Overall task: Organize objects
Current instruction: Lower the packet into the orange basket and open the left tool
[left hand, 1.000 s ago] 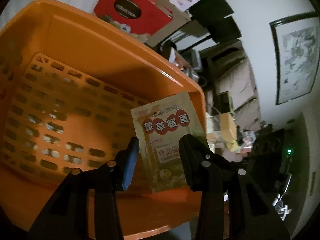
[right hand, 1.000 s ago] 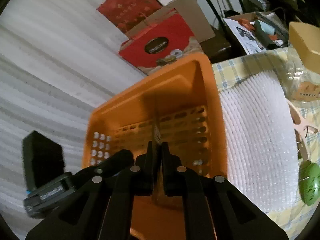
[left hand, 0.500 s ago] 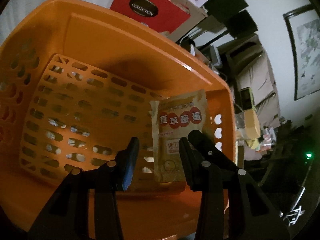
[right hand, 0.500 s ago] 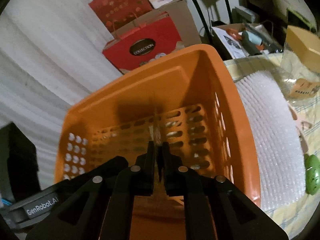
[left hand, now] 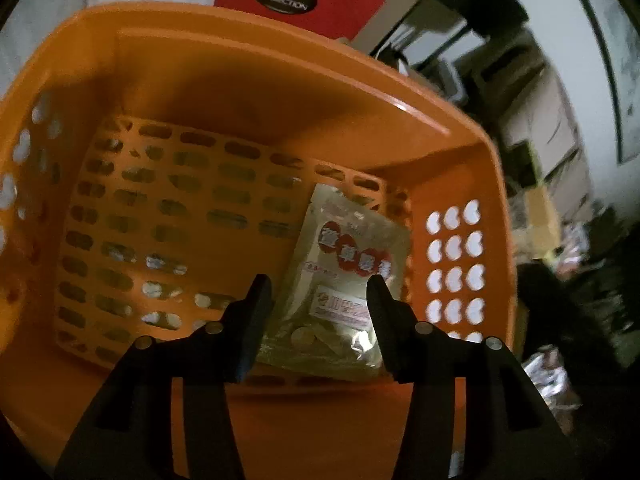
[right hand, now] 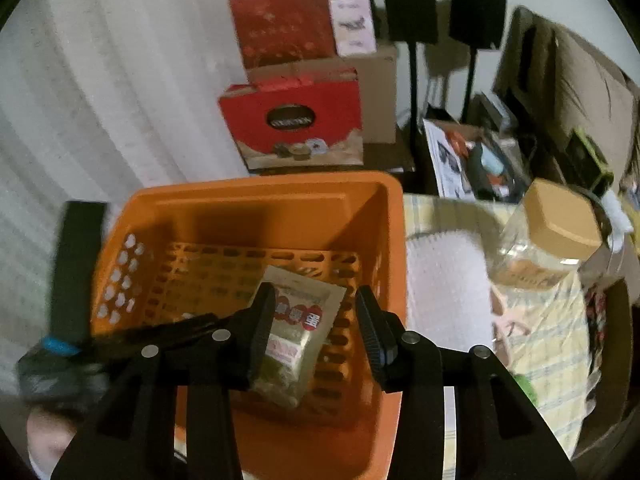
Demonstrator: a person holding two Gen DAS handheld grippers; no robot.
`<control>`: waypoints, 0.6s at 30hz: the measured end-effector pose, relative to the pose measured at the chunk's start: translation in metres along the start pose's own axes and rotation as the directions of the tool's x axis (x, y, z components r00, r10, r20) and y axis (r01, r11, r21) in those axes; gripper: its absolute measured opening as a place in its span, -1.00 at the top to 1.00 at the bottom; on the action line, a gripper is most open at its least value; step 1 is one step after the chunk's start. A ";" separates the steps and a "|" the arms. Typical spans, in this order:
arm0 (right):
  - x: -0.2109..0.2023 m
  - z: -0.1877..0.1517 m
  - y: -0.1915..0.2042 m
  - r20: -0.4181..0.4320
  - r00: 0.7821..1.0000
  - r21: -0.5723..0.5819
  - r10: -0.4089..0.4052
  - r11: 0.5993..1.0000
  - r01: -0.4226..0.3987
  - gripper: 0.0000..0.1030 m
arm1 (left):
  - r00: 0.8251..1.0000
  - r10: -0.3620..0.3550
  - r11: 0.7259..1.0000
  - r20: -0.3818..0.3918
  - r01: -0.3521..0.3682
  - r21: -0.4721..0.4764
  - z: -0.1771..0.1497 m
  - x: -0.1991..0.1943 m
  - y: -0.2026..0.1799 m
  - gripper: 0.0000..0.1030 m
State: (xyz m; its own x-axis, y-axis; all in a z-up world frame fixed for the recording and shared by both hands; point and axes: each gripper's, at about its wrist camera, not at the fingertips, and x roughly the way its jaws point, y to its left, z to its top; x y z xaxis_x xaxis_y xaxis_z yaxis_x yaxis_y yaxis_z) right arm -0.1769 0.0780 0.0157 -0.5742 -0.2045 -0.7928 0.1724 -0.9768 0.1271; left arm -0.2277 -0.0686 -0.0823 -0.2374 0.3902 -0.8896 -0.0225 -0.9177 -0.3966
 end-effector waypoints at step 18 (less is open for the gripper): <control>-0.046 -0.042 -0.052 0.024 0.998 -0.020 0.059 0.998 -0.059 0.14 | 0.973 0.183 0.956 -0.140 -0.143 0.255 -0.004 0.035 -0.054 -0.12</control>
State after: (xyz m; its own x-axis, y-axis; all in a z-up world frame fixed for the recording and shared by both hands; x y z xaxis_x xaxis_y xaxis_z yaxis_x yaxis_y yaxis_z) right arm -0.1260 0.1409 0.0211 -0.5822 -0.2633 -0.7692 0.2216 -0.9617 0.1615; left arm -0.2309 -0.0054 -0.0932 -0.0989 0.2225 -0.9699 -0.2357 -0.9522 -0.1944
